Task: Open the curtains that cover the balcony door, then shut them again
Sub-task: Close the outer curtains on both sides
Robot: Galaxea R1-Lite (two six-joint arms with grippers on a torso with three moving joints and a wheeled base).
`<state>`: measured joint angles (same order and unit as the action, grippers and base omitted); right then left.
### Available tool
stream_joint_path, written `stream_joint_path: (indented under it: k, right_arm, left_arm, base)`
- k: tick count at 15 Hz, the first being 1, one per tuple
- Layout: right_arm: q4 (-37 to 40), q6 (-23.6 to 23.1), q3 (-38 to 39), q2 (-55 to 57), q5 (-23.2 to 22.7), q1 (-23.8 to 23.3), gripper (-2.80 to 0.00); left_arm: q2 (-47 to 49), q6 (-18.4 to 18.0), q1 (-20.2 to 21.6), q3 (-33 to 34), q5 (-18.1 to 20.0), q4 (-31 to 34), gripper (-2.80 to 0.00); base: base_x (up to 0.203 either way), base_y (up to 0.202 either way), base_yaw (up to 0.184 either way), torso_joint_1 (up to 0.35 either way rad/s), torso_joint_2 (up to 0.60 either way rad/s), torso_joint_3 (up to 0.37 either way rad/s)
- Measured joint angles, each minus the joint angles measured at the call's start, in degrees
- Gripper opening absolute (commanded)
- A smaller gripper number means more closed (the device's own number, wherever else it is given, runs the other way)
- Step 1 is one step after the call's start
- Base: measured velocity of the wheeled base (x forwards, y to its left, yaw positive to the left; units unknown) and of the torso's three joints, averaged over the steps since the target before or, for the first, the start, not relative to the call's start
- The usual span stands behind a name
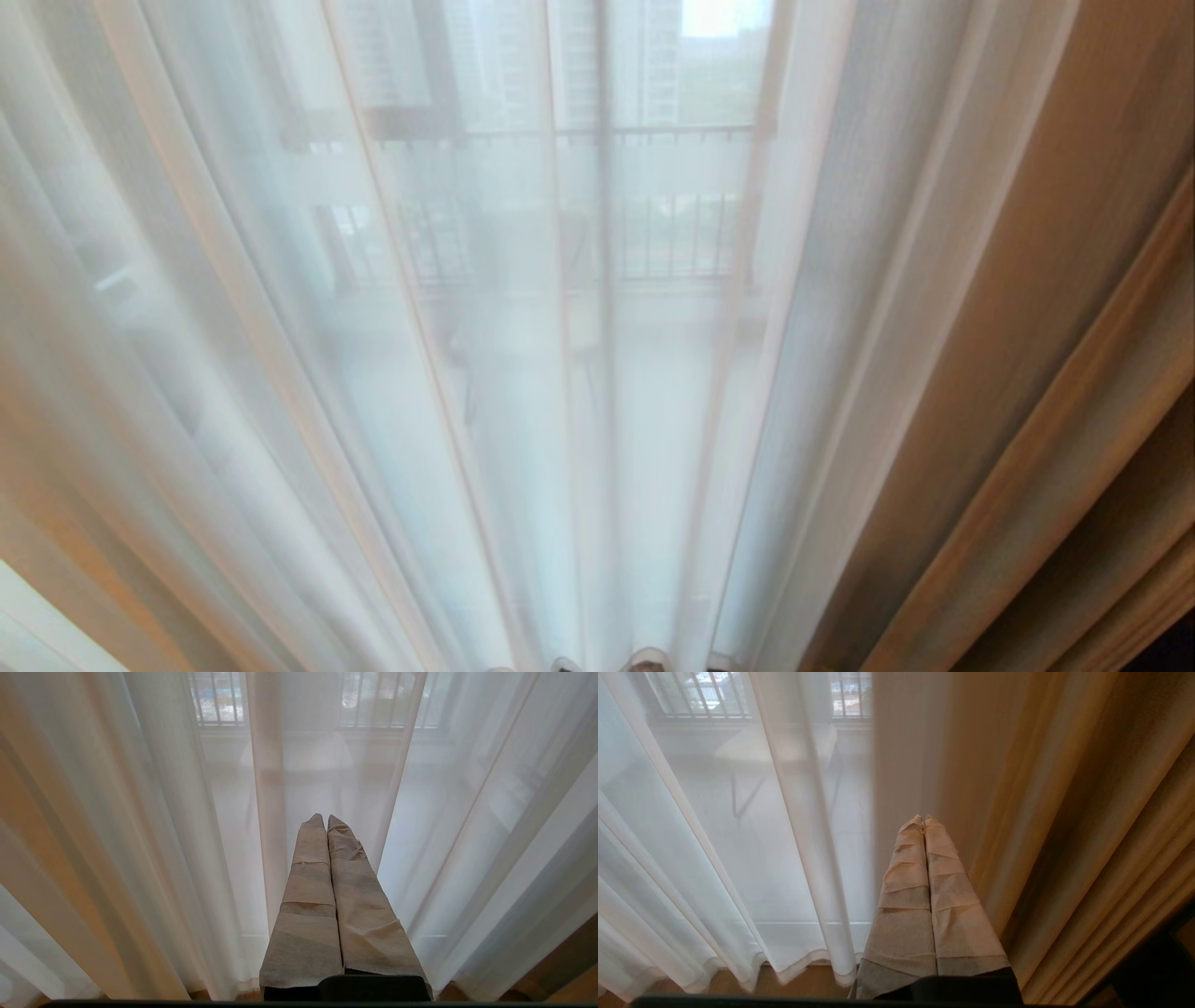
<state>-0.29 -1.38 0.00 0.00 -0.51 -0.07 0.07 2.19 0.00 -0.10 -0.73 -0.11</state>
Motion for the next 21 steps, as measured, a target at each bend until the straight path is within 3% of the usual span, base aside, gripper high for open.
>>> stream_joint_path:
  k: [14,19,21]
  right_arm:
    - [-1.0,-1.1,0.0,0.0,0.1,0.0,-2.8]
    - [-5.3,-2.6,-7.9,0.7,-8.7,-0.1,-2.8]
    - [-5.3,-2.9,-12.0,3.1,-8.2,-0.1,-2.8]
  left_arm:
    - [0.0,0.0,0.0,0.0,-0.1,0.0,-2.8]
    - [0.0,0.0,0.0,0.0,0.0,0.0,-2.8]
    - [0.0,0.0,0.0,0.0,0.0,0.0,-2.8]
  base:
    - [0.0,0.0,0.0,0.0,0.0,0.0]
    - [0.0,0.0,0.0,0.0,0.0,0.0]
    - [0.0,0.0,0.0,0.0,0.0,0.0]
